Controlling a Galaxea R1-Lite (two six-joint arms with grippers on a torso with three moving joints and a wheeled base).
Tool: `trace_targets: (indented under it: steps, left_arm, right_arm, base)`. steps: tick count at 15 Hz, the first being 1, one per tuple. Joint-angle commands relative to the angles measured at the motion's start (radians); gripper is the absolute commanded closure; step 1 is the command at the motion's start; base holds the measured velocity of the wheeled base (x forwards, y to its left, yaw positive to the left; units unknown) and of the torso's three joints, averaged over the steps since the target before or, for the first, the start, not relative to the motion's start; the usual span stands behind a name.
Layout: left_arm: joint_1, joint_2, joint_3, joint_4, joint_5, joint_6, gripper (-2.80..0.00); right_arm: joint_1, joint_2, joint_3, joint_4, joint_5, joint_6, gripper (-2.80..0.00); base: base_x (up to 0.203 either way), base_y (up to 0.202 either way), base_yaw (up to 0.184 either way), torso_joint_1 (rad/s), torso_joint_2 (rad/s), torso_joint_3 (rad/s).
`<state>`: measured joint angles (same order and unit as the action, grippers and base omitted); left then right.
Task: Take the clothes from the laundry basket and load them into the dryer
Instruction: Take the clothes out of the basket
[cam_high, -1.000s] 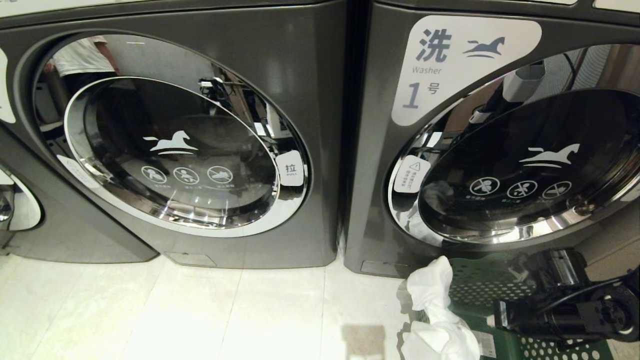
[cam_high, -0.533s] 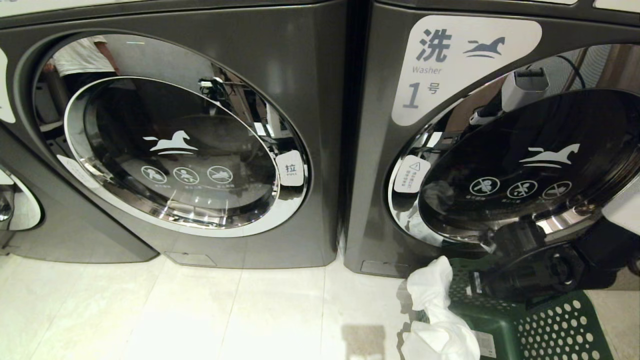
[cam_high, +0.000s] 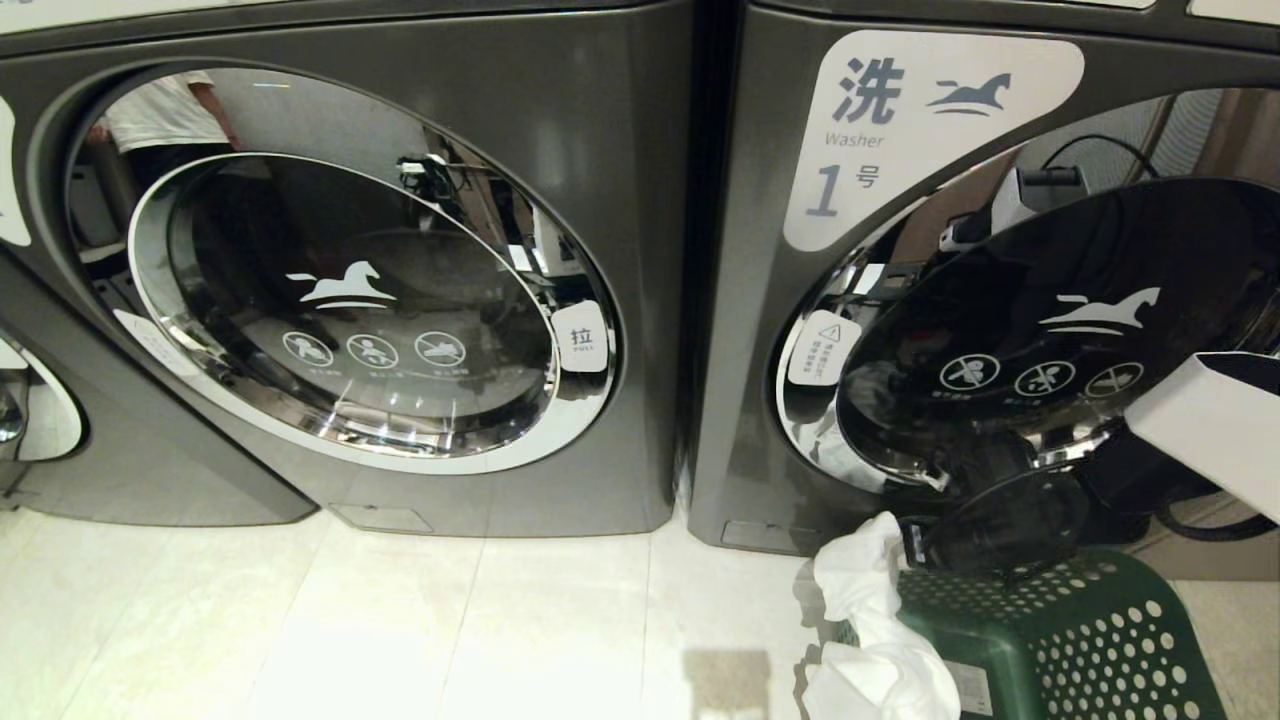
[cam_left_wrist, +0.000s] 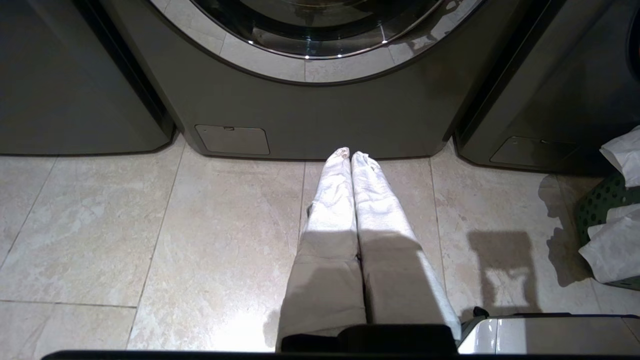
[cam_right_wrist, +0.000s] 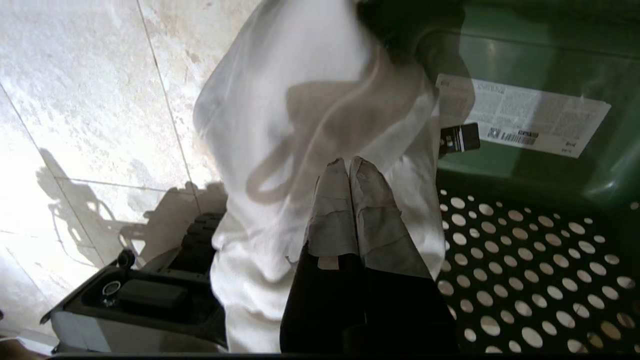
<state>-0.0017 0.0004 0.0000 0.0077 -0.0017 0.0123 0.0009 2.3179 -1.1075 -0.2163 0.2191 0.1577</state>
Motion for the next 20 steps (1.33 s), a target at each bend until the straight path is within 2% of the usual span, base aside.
trace_targets:
  steps: [1,7,8,16,18,20]
  left_arm:
    - [0.000,0.000,0.000,0.000,0.000,0.000,0.00]
    - [0.000,0.000,0.000,0.000,0.000,0.000,0.00]
    - [0.000,0.000,0.000,0.000,0.000,0.000,0.00]
    - [0.000,0.000,0.000,0.000,0.000,0.000,0.00]
    - [0.000,0.000,0.000,0.000,0.000,0.000,0.00]
    - [0.000,0.000,0.000,0.000,0.000,0.000,0.00]
  right_arm:
    - [-0.001,0.037,-0.033,-0.002,0.002,0.002,0.00]
    - [-0.021,0.037,-0.046,0.000,-0.001,0.010,0.00]
    - [-0.023,0.034,-0.049,0.000,-0.003,0.013,-2.80]
    - [-0.073,0.046,-0.057,-0.005,-0.030,0.033,-2.80]
    - [-0.080,0.042,-0.053,-0.005,0.020,0.035,-2.80]
    - [-0.084,0.024,-0.044,-0.004,0.123,0.034,-2.80]
  base:
    - [0.000,0.000,0.000,0.000,0.00,0.000]
    - [0.000,0.000,0.000,0.000,0.00,0.000]
    - [0.000,0.000,0.000,0.000,0.00,0.000]
    - [0.000,0.000,0.000,0.000,0.00,0.000]
    - [0.000,0.000,0.000,0.000,0.00,0.000]
    - [0.000,0.000,0.000,0.000,0.00,0.000]
